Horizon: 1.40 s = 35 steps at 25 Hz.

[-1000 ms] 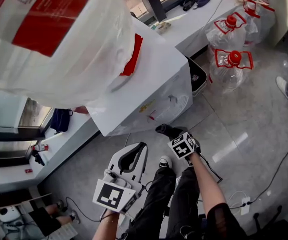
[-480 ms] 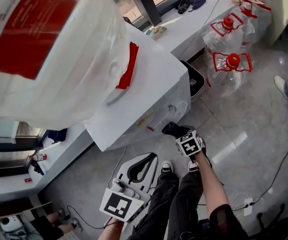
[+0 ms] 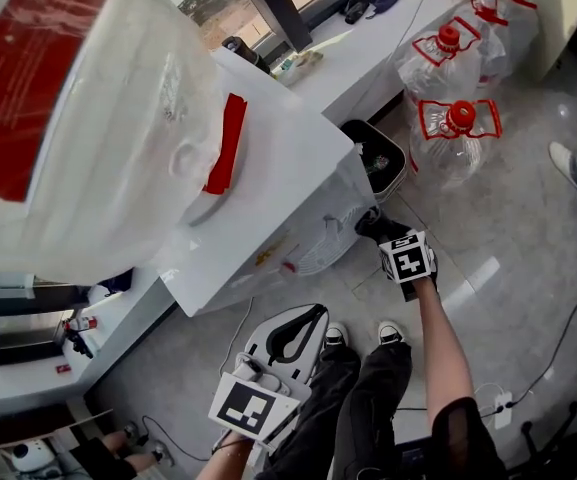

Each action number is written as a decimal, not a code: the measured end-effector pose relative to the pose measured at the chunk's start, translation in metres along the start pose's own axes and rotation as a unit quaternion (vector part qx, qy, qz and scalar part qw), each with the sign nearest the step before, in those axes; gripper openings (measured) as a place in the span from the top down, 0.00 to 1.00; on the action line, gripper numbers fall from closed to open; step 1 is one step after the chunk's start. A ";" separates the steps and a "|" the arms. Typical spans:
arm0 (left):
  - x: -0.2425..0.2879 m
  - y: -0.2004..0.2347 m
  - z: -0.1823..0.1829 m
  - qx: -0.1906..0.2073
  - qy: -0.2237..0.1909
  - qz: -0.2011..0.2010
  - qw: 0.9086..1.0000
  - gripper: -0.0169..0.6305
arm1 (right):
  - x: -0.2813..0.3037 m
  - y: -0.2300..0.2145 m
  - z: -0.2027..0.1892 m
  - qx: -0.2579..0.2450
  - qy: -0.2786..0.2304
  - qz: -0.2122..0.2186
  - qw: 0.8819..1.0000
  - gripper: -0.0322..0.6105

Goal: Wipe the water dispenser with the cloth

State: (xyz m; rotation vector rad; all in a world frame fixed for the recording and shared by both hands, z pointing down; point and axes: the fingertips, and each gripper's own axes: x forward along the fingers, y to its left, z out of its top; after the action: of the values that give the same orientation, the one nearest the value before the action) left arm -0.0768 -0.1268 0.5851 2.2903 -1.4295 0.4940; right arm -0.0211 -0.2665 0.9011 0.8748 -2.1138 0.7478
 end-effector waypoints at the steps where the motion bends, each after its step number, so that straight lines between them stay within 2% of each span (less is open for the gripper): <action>1: 0.003 -0.001 0.000 0.001 0.001 -0.002 1.000 0.94 | 0.001 -0.007 0.005 0.004 -0.005 -0.006 1.000 0.78; 8: 0.017 -0.008 0.007 0.004 0.003 -0.007 1.000 0.94 | -0.004 -0.036 0.026 0.020 -0.035 -0.027 0.999 0.78; 14: 0.023 -0.010 0.007 0.023 0.013 -0.006 1.000 0.94 | -0.010 -0.015 -0.015 0.005 -0.004 -0.012 1.000 0.78; 17: 0.023 -0.004 0.005 0.035 0.016 0.002 0.999 0.94 | -0.007 0.002 -0.040 -0.005 0.008 0.000 1.000 0.78; 22: 0.021 0.009 -0.009 0.033 0.019 0.019 0.999 0.94 | 0.008 0.045 -0.080 -0.020 0.029 0.032 0.999 0.78; 26: 0.021 0.007 -0.021 0.041 0.026 0.012 0.999 0.94 | 0.023 0.087 -0.107 -0.015 0.045 0.062 0.997 0.78; 30: 0.021 0.004 -0.027 0.048 0.028 0.003 0.998 0.94 | 0.038 0.130 -0.122 -0.013 0.052 0.096 0.994 0.78; 35: 0.017 0.016 -0.033 0.052 0.022 0.013 0.998 0.94 | 0.060 0.166 -0.132 -0.016 0.064 0.120 0.991 0.78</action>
State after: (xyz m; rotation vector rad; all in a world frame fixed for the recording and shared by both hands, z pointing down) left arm -0.0870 -0.1293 0.6237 2.3289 -1.4450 0.6349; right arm -0.1268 -0.0930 0.9859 0.5449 -2.1321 0.8648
